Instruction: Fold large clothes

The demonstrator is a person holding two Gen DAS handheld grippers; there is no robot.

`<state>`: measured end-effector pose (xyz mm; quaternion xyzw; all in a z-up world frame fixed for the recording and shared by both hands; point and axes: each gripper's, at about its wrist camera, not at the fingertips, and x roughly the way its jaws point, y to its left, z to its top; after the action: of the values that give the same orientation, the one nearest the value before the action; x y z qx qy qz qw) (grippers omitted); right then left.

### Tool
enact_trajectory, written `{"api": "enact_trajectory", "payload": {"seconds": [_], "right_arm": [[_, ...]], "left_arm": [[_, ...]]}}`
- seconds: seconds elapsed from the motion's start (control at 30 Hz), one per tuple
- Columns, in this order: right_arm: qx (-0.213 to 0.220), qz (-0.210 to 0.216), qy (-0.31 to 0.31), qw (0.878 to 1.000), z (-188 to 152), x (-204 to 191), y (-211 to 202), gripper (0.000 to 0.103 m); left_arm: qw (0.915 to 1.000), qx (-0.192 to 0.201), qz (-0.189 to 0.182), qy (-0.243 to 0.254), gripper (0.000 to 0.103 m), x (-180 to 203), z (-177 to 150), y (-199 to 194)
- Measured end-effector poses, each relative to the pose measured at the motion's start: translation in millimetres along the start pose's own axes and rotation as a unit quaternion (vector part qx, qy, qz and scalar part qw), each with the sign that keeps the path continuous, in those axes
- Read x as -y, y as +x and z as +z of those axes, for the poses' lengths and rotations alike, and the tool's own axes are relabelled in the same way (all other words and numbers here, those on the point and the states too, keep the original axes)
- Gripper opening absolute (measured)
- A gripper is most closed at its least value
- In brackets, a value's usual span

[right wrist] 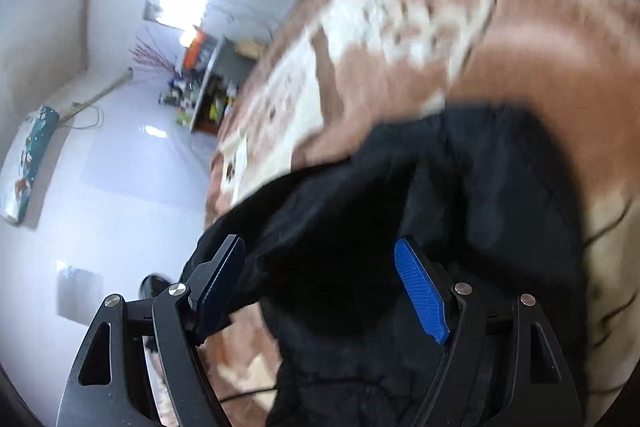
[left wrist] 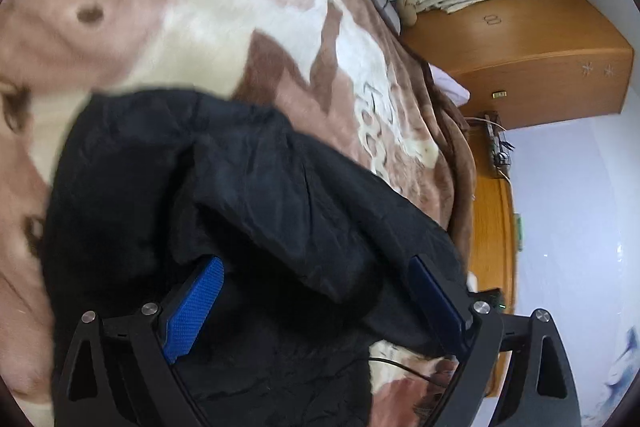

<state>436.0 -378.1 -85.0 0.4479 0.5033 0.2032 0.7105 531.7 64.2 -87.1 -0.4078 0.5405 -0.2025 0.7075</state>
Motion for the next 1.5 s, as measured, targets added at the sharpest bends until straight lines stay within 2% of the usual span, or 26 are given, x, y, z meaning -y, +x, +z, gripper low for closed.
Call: {"api": "enact_trajectory", "payload": {"seconds": [0.1, 0.17, 0.2, 0.23, 0.27, 0.3, 0.33, 0.37, 0.4, 0.43, 0.53, 0.57, 0.67, 0.77, 0.83, 1.0, 1.07, 1.1, 1.2, 1.27, 1.3, 1.33, 1.4, 1.5], "right_arm": [[-0.01, 0.003, -0.003, 1.0, -2, 0, 13, 0.077], [-0.018, 0.005, 0.0, 1.0, -1, 0, 19, 0.077], [-0.02, 0.006, -0.006, 1.0, -2, -1, 19, 0.069], [-0.018, -0.001, -0.014, 1.0, -3, -2, 18, 0.045], [-0.014, -0.017, -0.025, 0.999, -3, -5, 18, 0.036], [-0.009, -0.032, -0.036, 0.999, -3, -7, 17, 0.022], [-0.003, -0.043, -0.05, 0.998, -4, -10, 15, 0.015], [0.003, -0.05, -0.065, 0.997, -5, -14, 13, 0.005], [0.009, -0.052, -0.078, 0.996, -8, -18, 10, 0.005], [0.012, -0.053, -0.092, 0.994, -10, -22, 7, 0.005], [0.016, -0.063, -0.156, 0.986, -27, -41, -3, 0.005], [0.013, -0.06, -0.162, 0.985, -32, -42, -6, 0.005], [-0.004, -0.054, -0.148, 0.987, -43, -33, -6, 0.005], [-0.017, -0.076, -0.149, 0.986, -55, -14, -1, 0.005], [-0.023, -0.094, -0.158, 0.983, -63, -6, 6, 0.005], [-0.031, -0.187, -0.237, 0.953, -83, 0, 31, 0.005], [-0.029, -0.196, -0.249, 0.948, -85, -2, 30, 0.005], [-0.03, -0.191, -0.248, 0.949, -84, -3, 28, 0.005], [-0.013, -0.197, -0.254, 0.947, -81, -12, 14, 0.007], [-0.006, -0.211, -0.268, 0.94, -82, -22, 4, 0.012], [-0.005, -0.214, -0.275, 0.937, -82, -27, -4, 0.018], [-0.002, -0.221, -0.28, 0.934, -82, -32, -9, 0.021], [0.013, -0.244, -0.298, 0.923, -83, -45, -32, 0.021], [0.047, -0.268, -0.319, 0.908, -85, -67, -85, 0.021]], "left_arm": [[0.9996, 0.009, 0.016, -0.02, 0.094, -10, 4, 10], [0.999, 0.018, -0.002, -0.042, 0.093, -14, 8, 13], [0.9988, 0.025, 0.0, -0.041, 0.091, -16, 8, 13], [0.9985, 0.032, 0.003, -0.044, 0.086, -17, 10, 12], [0.9984, 0.033, 0.011, -0.045, 0.083, -17, 12, 14], [0.9982, 0.035, 0.023, -0.043, 0.07, -16, 14, 15], [0.9978, 0.037, 0.035, -0.043, 0.051, -15, 15, 16], [0.9978, 0.035, 0.045, -0.035, 0.043, -13, 18, 16], [0.9978, 0.036, 0.052, -0.022, 0.023, -9, 19, 16], [0.9972, 0.042, 0.062, -0.004, 0.008, -3, 17, 12], [0.9955, 0.057, 0.064, 0.042, 0.008, 11, 7, -6], [0.9942, 0.062, 0.068, 0.056, 0.008, 14, 4, -13], [0.9947, 0.054, 0.068, 0.054, 0.008, 8, -7, -26], [0.9908, 0.044, 0.099, 0.081, 0.008, -7, -30, -29], [0.9888, 0.031, 0.122, 0.079, 0.008, -27, -42, -22], [0.9812, 0.041, 0.156, 0.107, 0.011, -46, -53, 2], [0.9781, 0.047, 0.173, 0.106, 0.016, -42, -54, 1], [0.9774, 0.042, 0.18, 0.103, 0.019, -40, -54, -1], [0.9757, 0.04, 0.19, 0.102, 0.034, -31, -54, -10], [0.9745, 0.052, 0.186, 0.114, 0.035, -19, -54, -24], [0.9734, 0.057, 0.188, 0.119, 0.039, -16, -56, -31], [0.9705, 0.062, 0.196, 0.125, 0.049, -11, -58, -37], [0.9677, 0.065, 0.203, 0.135, 0.068, -6, -60, -48], [0.9685, 0.06, 0.192, 0.147, 0.068, 5, -60, -61]]}}
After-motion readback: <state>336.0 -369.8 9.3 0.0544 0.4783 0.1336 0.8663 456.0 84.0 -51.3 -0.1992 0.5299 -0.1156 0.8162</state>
